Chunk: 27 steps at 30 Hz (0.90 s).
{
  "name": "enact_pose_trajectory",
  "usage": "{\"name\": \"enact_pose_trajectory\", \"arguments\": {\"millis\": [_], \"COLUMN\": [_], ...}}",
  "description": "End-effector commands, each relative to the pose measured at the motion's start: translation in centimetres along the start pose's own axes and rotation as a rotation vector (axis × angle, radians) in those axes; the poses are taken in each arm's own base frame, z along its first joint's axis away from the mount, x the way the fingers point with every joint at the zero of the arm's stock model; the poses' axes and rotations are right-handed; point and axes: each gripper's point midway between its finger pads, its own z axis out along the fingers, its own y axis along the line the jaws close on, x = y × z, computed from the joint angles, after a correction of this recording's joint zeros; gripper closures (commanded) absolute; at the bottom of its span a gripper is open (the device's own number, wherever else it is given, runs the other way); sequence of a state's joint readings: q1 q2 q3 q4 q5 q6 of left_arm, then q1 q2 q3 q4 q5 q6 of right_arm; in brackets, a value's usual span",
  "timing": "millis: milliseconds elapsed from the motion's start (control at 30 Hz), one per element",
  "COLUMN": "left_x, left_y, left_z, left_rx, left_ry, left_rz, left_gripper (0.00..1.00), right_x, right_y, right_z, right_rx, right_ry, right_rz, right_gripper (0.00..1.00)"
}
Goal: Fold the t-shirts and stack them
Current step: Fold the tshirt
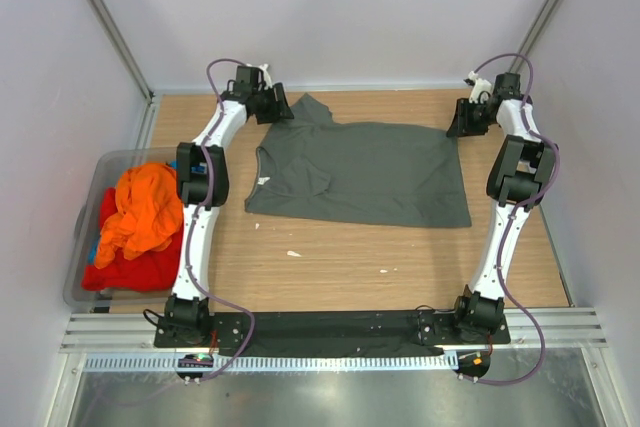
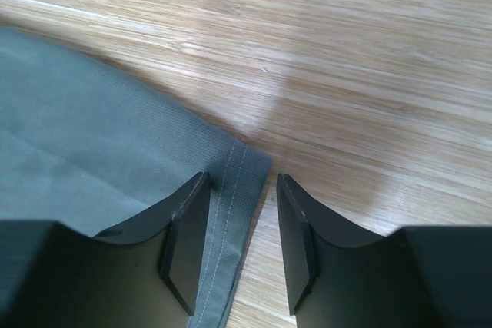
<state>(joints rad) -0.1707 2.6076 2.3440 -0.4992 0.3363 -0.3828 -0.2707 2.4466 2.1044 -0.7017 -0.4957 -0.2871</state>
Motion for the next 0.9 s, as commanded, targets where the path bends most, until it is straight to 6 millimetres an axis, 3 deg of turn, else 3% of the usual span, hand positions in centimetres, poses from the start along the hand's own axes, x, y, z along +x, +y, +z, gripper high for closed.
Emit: {"name": "enact_pose_trajectory", "arguments": {"millis": [0,167,367,467,600,867], "left_x": [-4.5,-6.1,-6.5,-5.8,-4.3,-2.1], "left_y": [-3.8,-3.6,-1.5,-0.6,0.2,0.9], "left_z": [-3.5,-4.8,-4.0,-2.7,-1.1,1.2], "left_rx": [0.097,0.066,0.007,0.004,0.017,0.049], "left_ry": [-0.117,-0.176,-0.18,-0.158,-0.119,-0.07], "left_rz": [0.062,0.083,0.096,0.085,0.074,0.053], "left_gripper": [0.4,0.41,0.41,0.4,0.41,0.41], "right_x": [-2.2,-2.2,-2.2,-2.3,-2.4,-3.0], "right_y": [0.3,0.4,-0.1,-0.3,-0.4,-0.1], "right_z": [-0.3,0.0,0.2,0.2,0.5,0.6], "right_rx": [-0.034,-0.051,-0.032,-0.022,-0.029,-0.044], "right_ry": [-0.07,-0.075,-0.075,-0.077,-0.081,-0.107], "right_rz": [-0.069,-0.08,-0.09,-0.094,-0.09,-0.083], "right_gripper": [0.55,0.63,0.66,0.56,0.56,0.67]}}
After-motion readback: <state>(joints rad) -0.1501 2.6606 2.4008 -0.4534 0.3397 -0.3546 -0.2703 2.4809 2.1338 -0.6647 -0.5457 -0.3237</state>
